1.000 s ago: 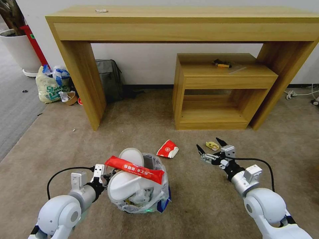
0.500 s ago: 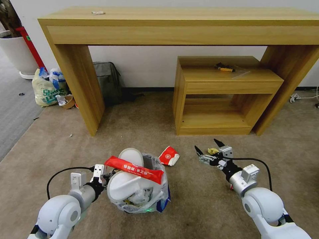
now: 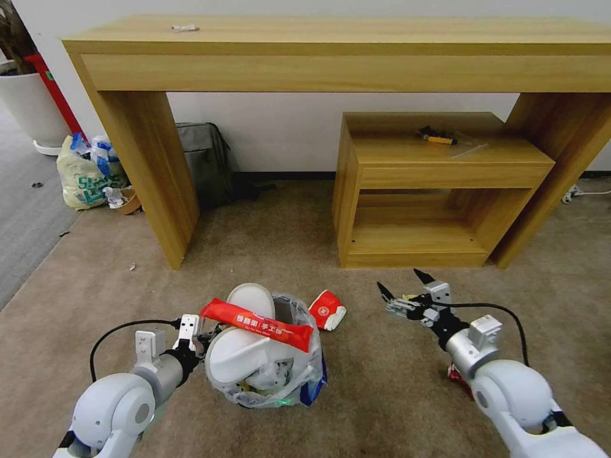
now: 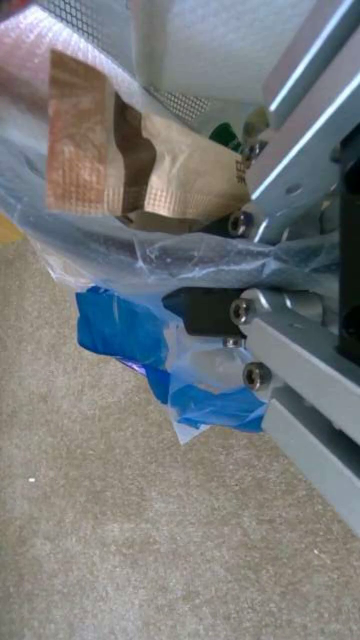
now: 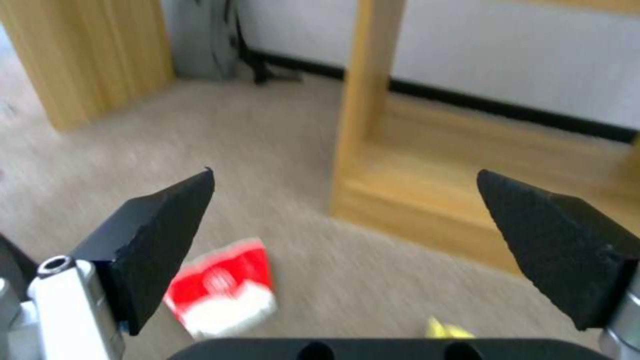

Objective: Pick up the trash bin and place the garbage on the floor into it.

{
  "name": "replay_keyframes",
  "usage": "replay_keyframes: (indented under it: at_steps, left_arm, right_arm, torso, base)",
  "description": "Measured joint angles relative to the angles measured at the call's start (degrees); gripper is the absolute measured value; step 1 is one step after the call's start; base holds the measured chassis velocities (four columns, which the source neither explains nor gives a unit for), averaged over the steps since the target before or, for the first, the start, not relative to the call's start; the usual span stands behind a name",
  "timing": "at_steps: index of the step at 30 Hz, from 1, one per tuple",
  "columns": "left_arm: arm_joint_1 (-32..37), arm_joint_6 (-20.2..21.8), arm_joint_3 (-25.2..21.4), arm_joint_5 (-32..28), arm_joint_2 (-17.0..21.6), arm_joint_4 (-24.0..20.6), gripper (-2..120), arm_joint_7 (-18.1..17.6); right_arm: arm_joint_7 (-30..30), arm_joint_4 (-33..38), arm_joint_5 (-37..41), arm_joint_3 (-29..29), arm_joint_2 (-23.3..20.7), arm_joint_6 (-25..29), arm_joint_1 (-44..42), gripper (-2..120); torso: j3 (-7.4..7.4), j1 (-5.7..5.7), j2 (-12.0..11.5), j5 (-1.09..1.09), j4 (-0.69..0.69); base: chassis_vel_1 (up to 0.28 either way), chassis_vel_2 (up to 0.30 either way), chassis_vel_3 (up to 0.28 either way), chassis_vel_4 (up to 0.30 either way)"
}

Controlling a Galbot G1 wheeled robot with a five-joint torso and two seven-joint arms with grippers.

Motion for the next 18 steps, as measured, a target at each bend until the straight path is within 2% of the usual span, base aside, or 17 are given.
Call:
replay_keyframes:
  at_steps: [2, 5, 10, 12, 13, 15, 16, 18]
  left_arm:
    - [0.1, 0.0, 0.0, 0.1, -0.1, 0.0, 0, 0.2]
    - [0.1, 0.0, 0.0, 0.3, -0.4, 0.0, 0, 0.3]
    - [0.1, 0.0, 0.1, 0.4, -0.5, 0.0, 0, 0.3]
    - [0.1, 0.0, 0.3, 0.7, -0.7, 0.1, 0, 0.3]
    - [0.1, 0.0, 0.3, 0.7, -0.7, 0.1, 0, 0.3]
    - [0.2, 0.0, 0.3, 0.9, -0.9, 0.1, 0, 0.3]
    - [0.2, 0.0, 0.3, 0.9, -0.9, 0.1, 0, 0.3]
    - [0.3, 0.0, 0.4, 1.0, -0.9, 0.1, 0, 0.3]
  right_arm:
    - [-1.2, -1.5, 0.5, 1.5, -1.6, 1.1, -1.4, 100]
    - [-6.3, -6.3, 1.5, 5.1, -5.1, 5.0, -4.7, 100]
    - [-11.4, -12.7, 2.0, 7.0, -6.8, 8.5, -6.0, 100]
    - [-14.7, -19.9, 2.0, 6.9, -7.0, 11.1, -5.5, 100]
    - [-14.7, -19.9, 2.0, 6.9, -7.0, 11.1, -5.5, 100]
    - [-17.7, -26.6, 0.8, 6.3, -6.9, 13.5, -4.1, 100]
    - [-17.7, -26.6, 0.8, 6.3, -6.9, 13.5, -4.1, 100]
    - [-20.1, -34.4, -0.5, 5.3, -6.8, 16.0, -2.0, 100]
  torso:
    - [0.00, 0.00, 0.0, 0.01, -0.01]
    - [-0.01, 0.00, 0.0, 0.01, -0.01]
    - [-0.01, 0.00, 0.0, 0.00, -0.01]
    - [-0.01, 0.00, 0.0, 0.00, 0.00]
    - [-0.01, 0.00, 0.0, 0.00, 0.00]
    - [-0.01, 0.00, 0.0, 0.03, -0.02]
    - [-0.01, 0.00, 0.0, 0.03, -0.02]
    - [-0.01, 0.00, 0.0, 0.00, -0.01]
  base:
    - [0.000, 0.000, 0.000, 0.000]
    - [0.000, 0.000, 0.000, 0.000]
    - [0.000, 0.000, 0.000, 0.000]
    - [0.000, 0.000, 0.000, 0.000]
    - [0.000, 0.000, 0.000, 0.000]
    - [0.000, 0.000, 0.000, 0.000]
    - [0.000, 0.000, 0.000, 0.000]
    - [0.000, 0.000, 0.000, 0.000]
